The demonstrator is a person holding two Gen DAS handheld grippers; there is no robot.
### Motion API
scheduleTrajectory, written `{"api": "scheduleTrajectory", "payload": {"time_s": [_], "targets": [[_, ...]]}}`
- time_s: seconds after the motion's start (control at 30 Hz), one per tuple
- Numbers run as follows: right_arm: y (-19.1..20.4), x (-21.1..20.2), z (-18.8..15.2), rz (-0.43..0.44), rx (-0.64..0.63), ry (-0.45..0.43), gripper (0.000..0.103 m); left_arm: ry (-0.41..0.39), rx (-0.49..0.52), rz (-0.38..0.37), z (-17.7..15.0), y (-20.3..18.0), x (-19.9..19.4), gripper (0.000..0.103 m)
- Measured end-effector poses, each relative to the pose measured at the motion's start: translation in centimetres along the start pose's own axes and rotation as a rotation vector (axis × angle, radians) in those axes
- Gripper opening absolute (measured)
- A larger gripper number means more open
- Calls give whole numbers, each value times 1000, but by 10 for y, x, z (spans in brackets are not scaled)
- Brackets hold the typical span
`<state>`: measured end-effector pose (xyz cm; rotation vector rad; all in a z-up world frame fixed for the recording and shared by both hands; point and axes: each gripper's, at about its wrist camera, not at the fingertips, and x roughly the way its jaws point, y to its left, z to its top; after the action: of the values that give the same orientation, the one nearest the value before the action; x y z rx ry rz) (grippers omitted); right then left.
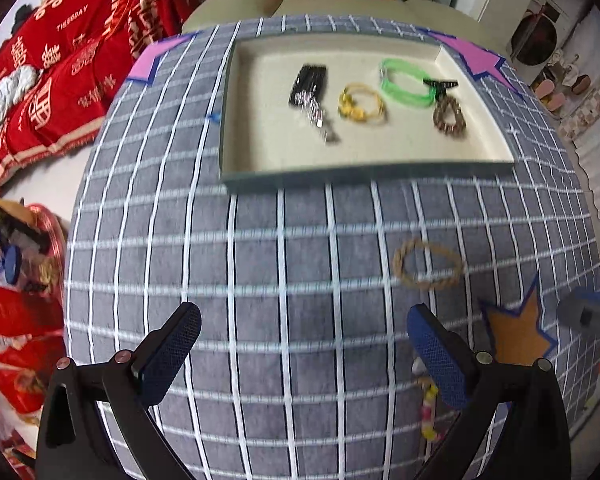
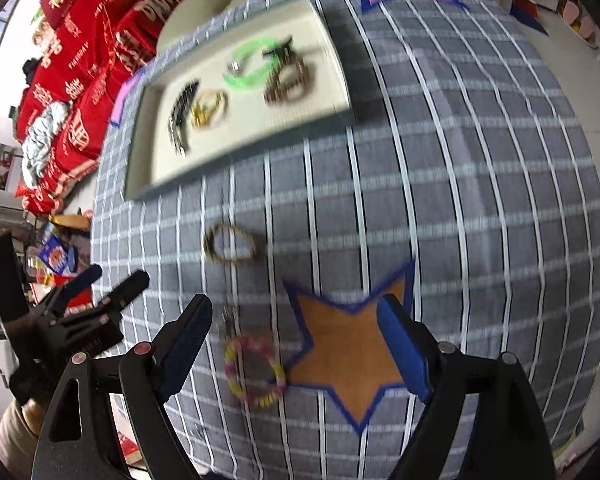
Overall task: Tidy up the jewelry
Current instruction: 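Move left tool to braided brown bracelet while right tool approaches beaded bracelet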
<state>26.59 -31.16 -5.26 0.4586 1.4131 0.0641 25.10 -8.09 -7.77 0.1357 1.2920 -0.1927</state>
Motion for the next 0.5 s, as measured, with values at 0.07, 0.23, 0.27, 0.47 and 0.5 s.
{"api": "scheduleTrajectory", "payload": {"time_s": [0.07, 0.23, 0.27, 0.47, 0.5], "targets": [[-1, 5, -13, -20, -8, 16, 86, 11, 3, 1, -10, 0, 1, 103], [6, 26, -45, -84, -56, 70, 86, 50, -3, 4, -34, 3, 7, 103], [8, 30, -50, -97, -66, 76, 86, 54, -7, 3, -38, 4, 7, 103], [16, 54, -68, -170, -93, 87, 86, 59, -18, 0, -50, 8, 9, 103], [18, 57, -70, -180, -96, 86, 86, 58, -20, -2, -51, 8, 9, 103]]}}
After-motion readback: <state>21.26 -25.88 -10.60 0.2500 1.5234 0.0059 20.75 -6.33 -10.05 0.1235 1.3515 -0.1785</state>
